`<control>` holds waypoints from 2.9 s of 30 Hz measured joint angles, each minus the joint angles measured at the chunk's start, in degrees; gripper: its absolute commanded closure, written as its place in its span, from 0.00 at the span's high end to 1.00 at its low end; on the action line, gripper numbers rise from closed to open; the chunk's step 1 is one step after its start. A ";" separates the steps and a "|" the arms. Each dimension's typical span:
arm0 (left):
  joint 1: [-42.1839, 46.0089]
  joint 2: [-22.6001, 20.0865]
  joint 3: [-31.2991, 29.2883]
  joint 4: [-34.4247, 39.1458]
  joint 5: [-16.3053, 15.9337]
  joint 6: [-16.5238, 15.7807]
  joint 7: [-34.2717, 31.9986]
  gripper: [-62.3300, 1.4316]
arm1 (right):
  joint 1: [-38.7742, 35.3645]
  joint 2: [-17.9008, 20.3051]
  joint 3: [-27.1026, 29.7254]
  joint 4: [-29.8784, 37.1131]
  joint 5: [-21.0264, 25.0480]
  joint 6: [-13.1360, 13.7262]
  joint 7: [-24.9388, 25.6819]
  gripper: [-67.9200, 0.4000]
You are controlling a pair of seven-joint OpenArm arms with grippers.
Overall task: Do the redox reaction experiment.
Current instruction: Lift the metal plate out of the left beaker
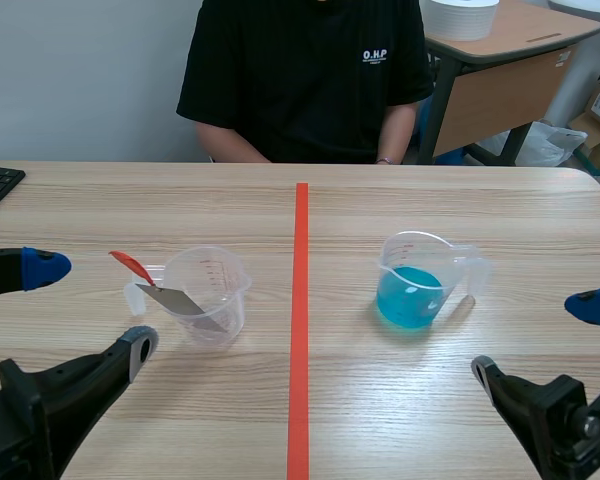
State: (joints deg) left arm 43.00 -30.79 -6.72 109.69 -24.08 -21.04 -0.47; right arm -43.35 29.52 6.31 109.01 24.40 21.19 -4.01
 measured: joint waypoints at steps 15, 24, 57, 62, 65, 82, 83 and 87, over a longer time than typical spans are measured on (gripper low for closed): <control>6.56 1.14 -4.79 -7.08 1.73 4.81 -5.22 1.00 | 0.00 0.02 0.00 0.00 0.00 0.00 0.04 0.98; 13.68 7.87 -10.10 -14.82 3.39 6.25 -7.13 1.00 | 0.35 0.00 0.00 0.00 0.00 0.22 0.00 0.98; 5.57 13.18 -4.17 -48.04 7.54 9.46 -10.99 1.00 | 31.43 0.04 -31.78 0.00 -13.05 4.13 -0.17 0.98; 5.57 13.16 -2.97 -48.72 7.52 9.49 -10.97 1.00 | 36.46 0.04 -39.28 0.00 -13.22 4.13 -0.17 0.98; 5.55 13.18 -2.60 -48.96 7.54 9.46 -10.93 1.00 | 39.71 0.02 -43.50 -0.04 -14.56 4.13 -0.17 0.98; 5.55 13.16 -2.62 -48.96 7.52 9.46 -10.95 1.00 | 52.37 -10.01 -59.10 -15.78 -17.29 1.79 4.74 0.98; 5.55 13.16 -2.62 -48.96 7.52 9.46 -10.95 1.00 | 52.94 -10.71 -59.41 -16.63 -17.94 1.25 5.31 0.98; 5.55 13.16 -2.62 -48.96 7.52 9.46 -10.95 1.00 | 54.77 -13.11 -60.13 -19.43 -20.04 0.59 7.17 0.98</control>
State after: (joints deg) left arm 48.56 -17.63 -9.34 60.73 -16.56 -11.57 -11.42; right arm 11.42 16.40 -53.82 89.58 4.36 21.78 3.16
